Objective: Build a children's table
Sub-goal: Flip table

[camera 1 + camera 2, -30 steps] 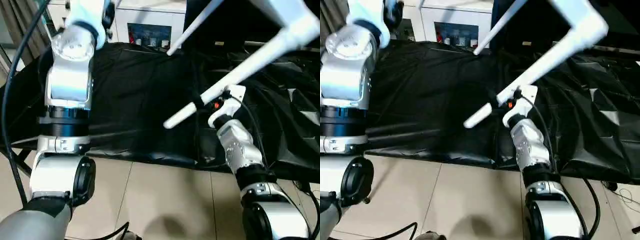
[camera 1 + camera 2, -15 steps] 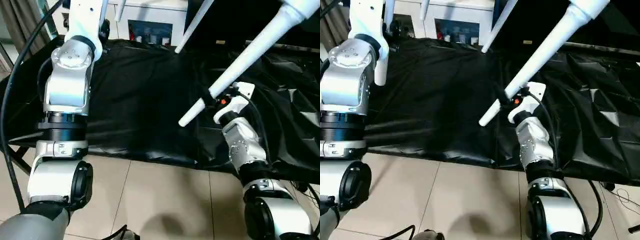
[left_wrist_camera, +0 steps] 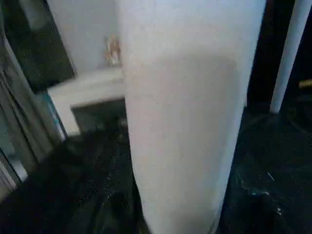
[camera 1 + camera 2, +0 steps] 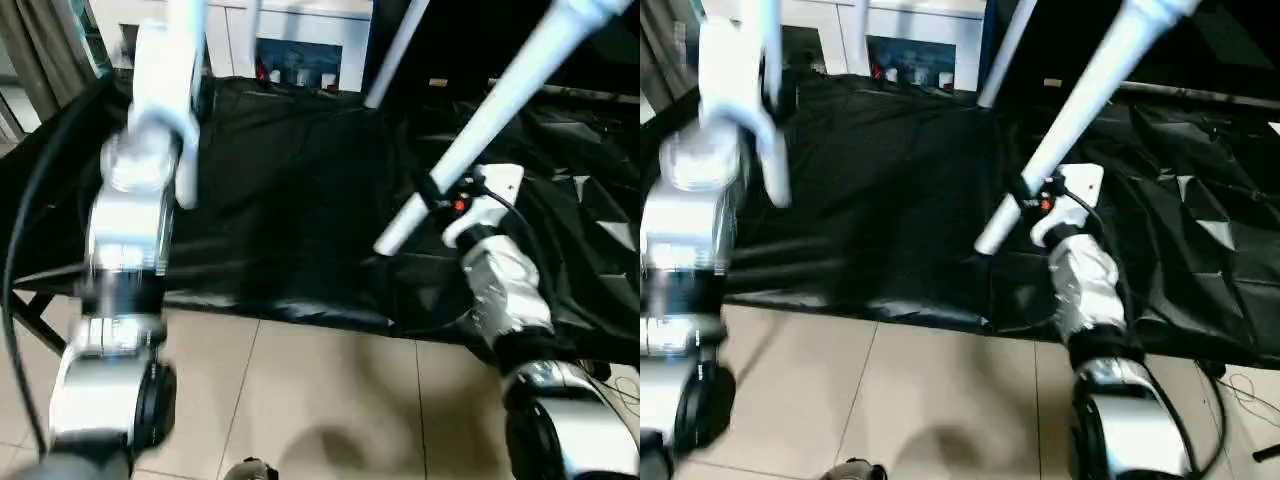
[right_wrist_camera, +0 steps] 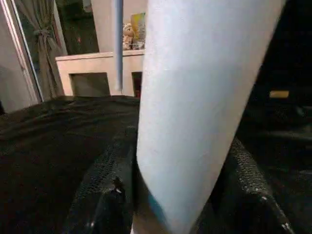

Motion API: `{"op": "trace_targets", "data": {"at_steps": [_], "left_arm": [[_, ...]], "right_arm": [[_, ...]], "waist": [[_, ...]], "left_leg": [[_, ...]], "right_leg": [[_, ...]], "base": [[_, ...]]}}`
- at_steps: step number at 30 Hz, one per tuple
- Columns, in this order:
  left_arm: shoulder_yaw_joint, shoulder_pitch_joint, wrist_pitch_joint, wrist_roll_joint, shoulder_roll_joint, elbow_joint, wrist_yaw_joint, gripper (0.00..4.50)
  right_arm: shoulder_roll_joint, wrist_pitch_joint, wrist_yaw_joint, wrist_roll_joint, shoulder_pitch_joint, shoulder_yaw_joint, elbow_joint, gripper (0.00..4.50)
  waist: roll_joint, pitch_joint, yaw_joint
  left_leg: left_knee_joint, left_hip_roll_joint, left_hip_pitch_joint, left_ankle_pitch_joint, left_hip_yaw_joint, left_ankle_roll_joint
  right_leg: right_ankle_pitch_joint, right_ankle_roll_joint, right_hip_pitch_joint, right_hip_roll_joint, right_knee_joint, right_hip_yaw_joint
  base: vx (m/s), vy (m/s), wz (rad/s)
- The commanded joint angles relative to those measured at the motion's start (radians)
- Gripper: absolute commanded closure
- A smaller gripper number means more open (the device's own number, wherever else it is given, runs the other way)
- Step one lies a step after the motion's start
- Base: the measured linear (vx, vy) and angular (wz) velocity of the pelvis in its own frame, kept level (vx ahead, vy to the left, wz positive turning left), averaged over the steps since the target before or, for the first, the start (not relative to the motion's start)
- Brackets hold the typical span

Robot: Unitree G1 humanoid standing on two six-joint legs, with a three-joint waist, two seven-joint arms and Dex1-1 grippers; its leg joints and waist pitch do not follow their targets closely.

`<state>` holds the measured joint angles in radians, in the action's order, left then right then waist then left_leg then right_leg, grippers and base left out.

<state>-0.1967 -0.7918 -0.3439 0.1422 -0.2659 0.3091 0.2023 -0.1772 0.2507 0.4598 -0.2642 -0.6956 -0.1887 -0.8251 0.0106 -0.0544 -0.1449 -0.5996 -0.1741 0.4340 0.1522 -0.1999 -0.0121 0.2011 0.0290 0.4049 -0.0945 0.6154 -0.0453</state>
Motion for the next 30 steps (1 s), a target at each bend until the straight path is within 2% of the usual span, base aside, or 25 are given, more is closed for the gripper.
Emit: {"op": "trace_targets", "data": {"at_steps": [1, 4, 5, 7, 10, 12, 13, 15, 16, 17, 18, 19, 20, 23, 24, 25, 26, 28, 30], "left_arm": [[0.067, 0.031, 0.04, 0.005, 0.013, -0.024, 0.059, 2.82], [0.069, 0.07, 0.084, -0.009, 0.012, -0.03, 0.069, 2.82], [0.078, 0.117, 0.116, -0.02, 0.01, -0.037, 0.075, 2.82], [0.087, 0.154, 0.144, -0.014, 0.004, -0.033, 0.07, 2.82], [0.094, 0.187, 0.194, -0.017, 0.0, -0.008, 0.079, 2.82], [0.094, 0.192, 0.21, -0.018, 0.0, 0.001, 0.08, 2.82], [0.083, 0.189, 0.265, -0.038, 0.006, 0.052, 0.086, 2.82], [0.085, 0.18, 0.306, -0.038, 0.003, 0.127, 0.08, 2.82], [0.085, 0.178, 0.314, -0.037, 0.001, 0.143, 0.08, 2.25], [0.086, 0.174, 0.333, -0.036, -0.004, 0.18, 0.077, 2.11], [0.088, 0.168, 0.36, -0.033, -0.011, 0.227, 0.077, 2.11], [0.096, 0.163, 0.386, -0.032, -0.026, 0.283, 0.087, 2.11], [0.093, 0.163, 0.391, -0.033, -0.03, 0.297, 0.082, 1.88], [0.086, 0.173, 0.405, -0.038, -0.044, 0.312, 0.078, 1.64], [0.079, 0.188, 0.415, -0.05, -0.051, 0.299, 0.085, 1.57], [0.067, 0.206, 0.41, -0.063, -0.052, 0.273, 0.084, 1.27], [0.059, 0.22, 0.406, -0.071, -0.053, 0.255, 0.083, 1.27], [0.048, 0.242, 0.414, -0.081, -0.053, 0.231, 0.079, 1.19], [0.029, 0.289, 0.432, -0.101, -0.047, 0.172, 0.067, 0.88]], "right_arm": [[0.001, 0.026, -0.003, 0.031, 0.002, 0.036, 0.093, 2.92], [0.004, 0.022, -0.013, 0.048, 0.025, 0.045, 0.13, 2.93], [0.007, 0.022, -0.033, 0.073, 0.056, 0.061, 0.17, 2.94], [0.01, 0.014, -0.06, 0.096, 0.085, 0.074, 0.205, 2.95], [0.023, 0.002, -0.103, 0.128, 0.127, 0.091, 0.244, 2.95], [0.028, -0.002, -0.114, 0.138, 0.136, 0.097, 0.248, 2.95], [0.039, -0.013, -0.169, 0.177, 0.152, 0.106, 0.238, 2.95], [0.051, -0.014, -0.176, 0.192, 0.163, 0.116, 0.221, 2.95], [0.052, -0.012, -0.176, 0.193, 0.165, 0.118, 0.218, 2.95], [0.056, -0.006, -0.175, 0.195, 0.17, 0.122, 0.209, 2.95], [0.058, 0.005, -0.187, 0.201, 0.175, 0.125, 0.198, 2.39], [0.064, 0.008, -0.195, 0.196, 0.183, 0.123, 0.189, 2.39], [0.067, 0.007, -0.192, 0.187, 0.187, 0.119, 0.187, 2.25], [0.068, -0.001, -0.192, 0.185, 0.205, 0.115, 0.19, 2.04], [0.066, 0.0, -0.19, 0.183, 0.221, 0.113, 0.2, 1.91], [0.065, 0.005, -0.185, 0.178, 0.234, 0.111, 0.215, 1.78], [0.065, 0.008, -0.181, 0.175, 0.245, 0.111, 0.228, 1.78], [0.064, 0.012, -0.172, 0.17, 0.261, 0.111, 0.25, 1.62], [0.061, 0.011, -0.155, 0.157, 0.289, 0.112, 0.287, 1.39]], "waist": [[-0.002, 0.084, 0.005], [-0.002, 0.085, 0.003], [-0.002, 0.084, 0.004], [0.001, 0.083, 0.003], [0.002, 0.079, 0.005], [-0.001, 0.078, 0.008], [0.001, 0.077, 0.008], [0.005, 0.075, 0.013], [0.005, 0.073, 0.014], [0.006, 0.067, 0.017], [0.006, 0.066, 0.018], [0.007, 0.064, 0.02], [0.002, 0.066, 0.021], [0.001, 0.066, 0.024], [0.001, 0.07, 0.024], [0.002, 0.07, 0.024], [-0.003, 0.071, 0.026], [-0.001, 0.074, 0.029], [-0.005, 0.082, 0.031]], "left_leg": [[0.064, -0.056, -0.053, 0.112, 0.024, 0.059], [0.065, -0.058, -0.057, 0.119, 0.025, 0.045], [0.065, -0.057, -0.057, 0.116, 0.025, 0.041], [0.067, -0.057, -0.055, 0.119, 0.025, 0.037], [0.073, -0.057, -0.058, 0.167, 0.025, 0.016], [0.081, -0.059, -0.062, 0.218, 0.027, -0.019], [0.082, -0.059, -0.064, 0.23, 0.028, -0.029], [0.09, -0.057, -0.065, 0.288, 0.03, -0.064], [0.091, -0.056, -0.066, 0.307, 0.031, -0.07], [0.097, -0.055, -0.069, 0.367, 0.032, -0.087], [0.102, -0.056, -0.073, 0.426, 0.036, -0.104], [0.103, -0.055, -0.072, 0.443, 0.038, -0.108], [0.104, -0.055, -0.076, 0.46, 0.04, -0.119], [0.105, -0.057, -0.079, 0.463, 0.038, -0.122], [0.106, -0.057, -0.072, 0.438, 0.04, -0.117], [0.107, -0.058, -0.07, 0.424, 0.039, -0.112], [0.106, -0.059, -0.071, 0.41, 0.038, -0.104], [0.102, -0.058, -0.068, 0.376, 0.035, -0.087], [0.093, -0.059, -0.06, 0.276, 0.035, -0.052]], "right_leg": [[-0.049, -0.257, -0.034, -0.05, -0.043, 0.026], [-0.066, -0.246, -0.032, -0.047, -0.041, 0.026], [-0.077, -0.245, -0.031, -0.046, -0.04, 0.026], [-0.085, -0.235, -0.033, -0.047, -0.04, 0.026], [-0.031, -0.217, -0.03, -0.047, -0.048, 0.028], [0.008, -0.197, -0.026, -0.045, -0.052, 0.028], [0.014, -0.193, -0.025, -0.044, -0.053, 0.028], [0.056, -0.174, -0.024, -0.045, -0.057, 0.029], [0.073, -0.166, -0.023, -0.045, -0.062, 0.03], [0.133, -0.151, -0.02, -0.048, -0.071, 0.032], [0.204, -0.134, -0.018, -0.052, -0.077, 0.033], [0.236, -0.122, -0.019, -0.054, -0.082, 0.034], [0.263, -0.112, -0.017, -0.058, -0.083, 0.037], [0.214, -0.133, -0.014, -0.054, -0.081, 0.039], [0.181, -0.145, -0.024, -0.056, -0.075, 0.038], [0.163, -0.148, -0.026, -0.056, -0.075, 0.037], [0.132, -0.157, -0.025, -0.055, -0.072, 0.037], [0.082, -0.173, -0.03, -0.053, -0.068, 0.036], [-0.053, -0.192, -0.04, -0.051, -0.053, 0.034]], "base": [[0.0, 0.0, 0.0], [0.0, 0.0, 0.0], [0.0, 0.0, 0.0], [0.0, 0.0, 0.0], [0.0, 0.0, 0.0], [0.0, 0.0, 0.0], [0.0, 0.0, 0.0], [0.0, 0.0, 0.0], [0.0, 0.0, 0.0], [0.0, 0.0, 0.0], [0.0, 0.0, 0.0], [0.0, 0.0, 0.0], [0.0, 0.0, 0.0], [0.0, 0.0, 0.0], [0.0, 0.0, 0.0], [0.0, 0.0, 0.0], [0.0, 0.0, 0.0], [0.0, 0.0, 0.0], [0.0, 0.0, 0.0]]}}
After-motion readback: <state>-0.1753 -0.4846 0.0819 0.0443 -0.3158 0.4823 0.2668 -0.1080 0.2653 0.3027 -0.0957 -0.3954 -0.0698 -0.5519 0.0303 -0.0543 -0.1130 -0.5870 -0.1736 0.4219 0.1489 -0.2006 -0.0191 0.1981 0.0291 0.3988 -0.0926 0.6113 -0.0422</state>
